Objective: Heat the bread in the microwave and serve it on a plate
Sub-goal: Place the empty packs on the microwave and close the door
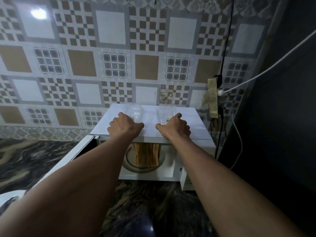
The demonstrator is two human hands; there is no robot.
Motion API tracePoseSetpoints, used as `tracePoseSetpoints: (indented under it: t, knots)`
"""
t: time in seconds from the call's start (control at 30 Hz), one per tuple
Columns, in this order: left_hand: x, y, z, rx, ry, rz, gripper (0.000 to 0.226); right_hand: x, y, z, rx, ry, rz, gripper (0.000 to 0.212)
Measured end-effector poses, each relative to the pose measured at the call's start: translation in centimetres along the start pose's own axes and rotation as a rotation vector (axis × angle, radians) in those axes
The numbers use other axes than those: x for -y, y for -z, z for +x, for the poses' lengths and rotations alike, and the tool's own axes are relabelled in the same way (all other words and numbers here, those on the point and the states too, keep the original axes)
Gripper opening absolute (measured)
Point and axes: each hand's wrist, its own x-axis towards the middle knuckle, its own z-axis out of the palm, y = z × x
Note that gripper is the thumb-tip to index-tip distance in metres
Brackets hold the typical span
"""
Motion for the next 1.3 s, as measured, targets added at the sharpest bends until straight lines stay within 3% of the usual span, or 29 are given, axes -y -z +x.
tracePoseSetpoints:
  t: [0.37, 0.7, 1.03, 1.2, 1.3]
  knots:
    - [-1.7, -2.4, 2.8, -0.019, 0.000, 0.038, 0.083, 0.4, -1.4, 3.6, -0.012, -0.003, -0.018, 0.089]
    - [-0.7, 0.5, 0.9, -0.050, -0.068, 0.087, 0.103, 0.8, 0.8, 2.0, 0.011, -0.013, -0.041, 0.090]
    - [5.6, 5.8, -4.5, -0.097, -0.212, 0.234, 0.090, 1.7, 2.7, -6.4, -0.023, 0.063, -0.142, 0.092]
    - [11.0, 9.3, -8.1, -0.001, -0.293, 0.245, 0.085, 2.4, 2.5, -13.8, -0.007, 0.071, -0.161, 0.086]
    - [14.1, 11.8, -9.6, 0.053, -0.324, 0.239, 0.071, 3.1, 1.8, -18.4, 0.012, 0.078, -0.186, 0.084]
